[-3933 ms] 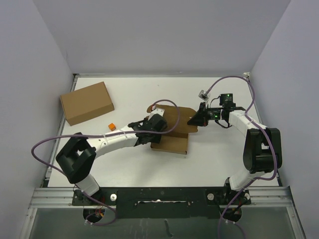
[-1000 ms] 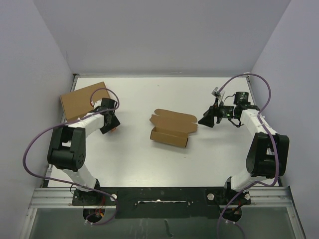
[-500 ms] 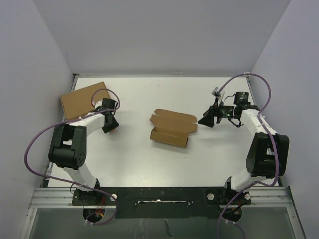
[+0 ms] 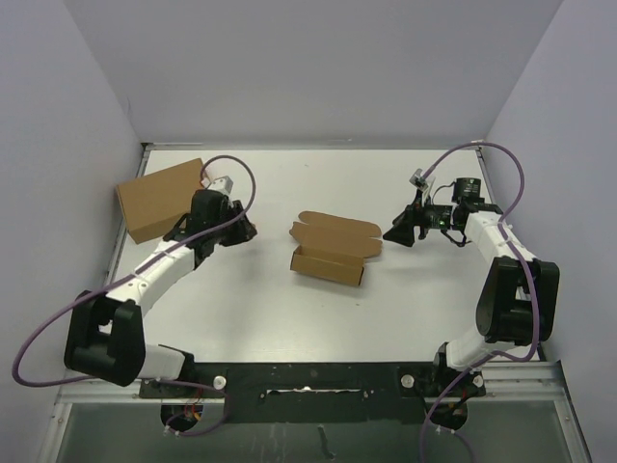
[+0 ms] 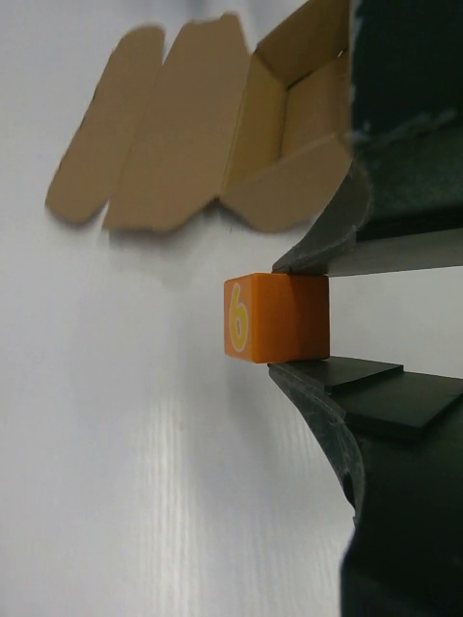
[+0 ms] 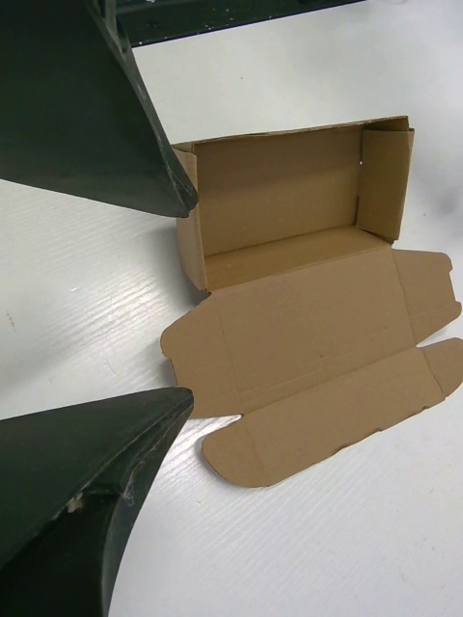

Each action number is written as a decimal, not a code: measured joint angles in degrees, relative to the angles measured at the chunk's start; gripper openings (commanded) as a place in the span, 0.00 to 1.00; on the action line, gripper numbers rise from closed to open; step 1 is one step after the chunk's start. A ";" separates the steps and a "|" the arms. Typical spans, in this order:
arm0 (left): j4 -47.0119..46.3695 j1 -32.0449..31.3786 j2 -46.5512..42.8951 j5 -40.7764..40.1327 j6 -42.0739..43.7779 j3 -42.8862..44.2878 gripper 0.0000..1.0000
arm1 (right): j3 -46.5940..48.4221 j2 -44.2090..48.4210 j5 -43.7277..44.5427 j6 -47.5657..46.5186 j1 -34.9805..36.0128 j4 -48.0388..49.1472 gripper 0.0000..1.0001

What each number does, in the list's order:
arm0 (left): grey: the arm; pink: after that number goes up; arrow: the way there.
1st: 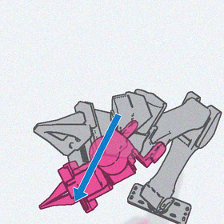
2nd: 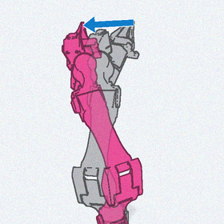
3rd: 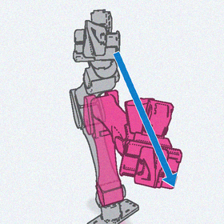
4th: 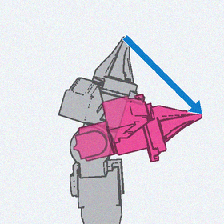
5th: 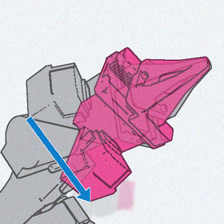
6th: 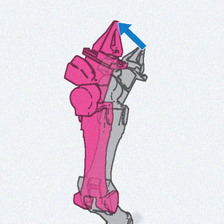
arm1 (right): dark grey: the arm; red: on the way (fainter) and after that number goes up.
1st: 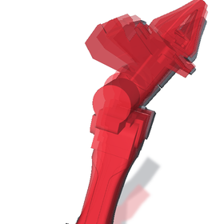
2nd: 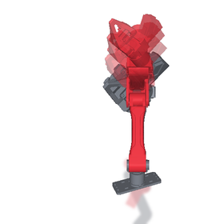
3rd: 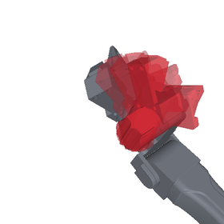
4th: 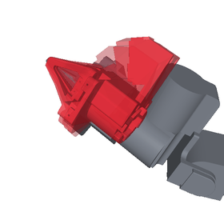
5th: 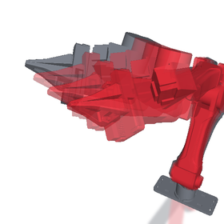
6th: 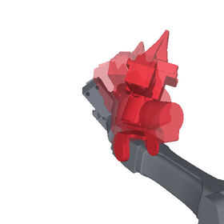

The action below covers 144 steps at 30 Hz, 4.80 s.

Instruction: Fold the paper box

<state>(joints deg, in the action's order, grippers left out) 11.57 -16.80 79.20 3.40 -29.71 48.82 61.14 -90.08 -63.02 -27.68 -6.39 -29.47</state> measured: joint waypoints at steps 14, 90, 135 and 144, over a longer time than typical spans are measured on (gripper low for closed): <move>-1.60 -18.10 12.63 20.13 6.38 19.08 0.05 | 0.00 0.00 -0.26 -0.02 0.00 -0.02 0.72; 17.27 -28.30 26.43 14.23 11.76 22.69 0.62 | 0.00 0.00 -1.77 -0.44 -0.33 -0.39 0.72; -2.89 1.25 40.09 45.59 1.57 33.33 0.47 | -1.95 -2.56 -6.45 14.64 1.97 4.42 0.71; 9.75 -0.74 44.02 45.13 8.63 40.30 0.42 | -1.42 -2.56 -6.47 14.16 1.99 3.63 0.71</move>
<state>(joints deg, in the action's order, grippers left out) 21.32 -17.54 123.22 48.53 -21.08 89.12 59.72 -92.64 -69.49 -13.52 -4.40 -25.85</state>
